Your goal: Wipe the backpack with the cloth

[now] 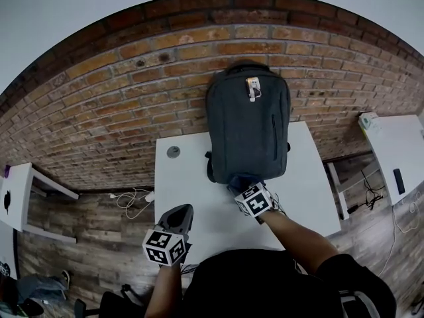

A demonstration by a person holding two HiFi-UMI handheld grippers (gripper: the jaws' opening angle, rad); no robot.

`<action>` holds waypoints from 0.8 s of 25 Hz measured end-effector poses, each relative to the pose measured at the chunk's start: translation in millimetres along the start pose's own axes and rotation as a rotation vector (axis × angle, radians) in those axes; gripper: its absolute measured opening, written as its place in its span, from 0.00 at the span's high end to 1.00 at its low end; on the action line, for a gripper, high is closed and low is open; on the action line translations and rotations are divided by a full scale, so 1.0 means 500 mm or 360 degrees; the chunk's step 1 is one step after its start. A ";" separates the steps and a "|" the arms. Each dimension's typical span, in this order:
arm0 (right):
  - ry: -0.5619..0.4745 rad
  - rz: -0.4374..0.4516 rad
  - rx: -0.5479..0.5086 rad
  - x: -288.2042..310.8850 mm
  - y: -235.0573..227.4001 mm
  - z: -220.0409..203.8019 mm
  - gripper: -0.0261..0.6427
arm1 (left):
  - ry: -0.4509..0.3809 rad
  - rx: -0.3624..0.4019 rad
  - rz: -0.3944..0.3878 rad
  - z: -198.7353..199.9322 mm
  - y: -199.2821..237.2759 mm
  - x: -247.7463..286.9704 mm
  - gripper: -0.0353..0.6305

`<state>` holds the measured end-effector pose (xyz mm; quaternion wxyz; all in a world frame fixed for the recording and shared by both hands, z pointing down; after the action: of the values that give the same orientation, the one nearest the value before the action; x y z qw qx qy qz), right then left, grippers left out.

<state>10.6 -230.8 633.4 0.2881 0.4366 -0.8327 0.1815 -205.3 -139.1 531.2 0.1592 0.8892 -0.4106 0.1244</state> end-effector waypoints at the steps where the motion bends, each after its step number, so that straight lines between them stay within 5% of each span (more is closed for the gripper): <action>1: -0.0048 0.0002 0.0013 -0.006 0.001 0.017 0.81 | -0.0002 0.0000 0.0000 0.001 0.001 0.002 0.95; 7: -0.0249 -0.0008 0.0105 -0.041 -0.015 0.118 0.81 | -0.0004 -0.0007 0.0006 0.004 0.007 0.005 0.95; 20: -0.0336 -0.0199 -0.0005 -0.054 -0.099 0.302 0.81 | -0.0007 -0.0048 0.0043 -0.001 0.023 0.008 0.95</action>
<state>15.3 -324.9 502.6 0.2103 0.5039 -0.8299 0.1148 -211.7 -148.5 535.1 0.1701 0.8813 -0.4246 0.1184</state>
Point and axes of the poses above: the fingertips, and each gripper's own axes: x forward along the fingers, y to its left, z out of its top, the point moved 6 cm from there along -x, backward along the fingers, and after that the axes turned 4 degrees about x, right-handed, at the moved point
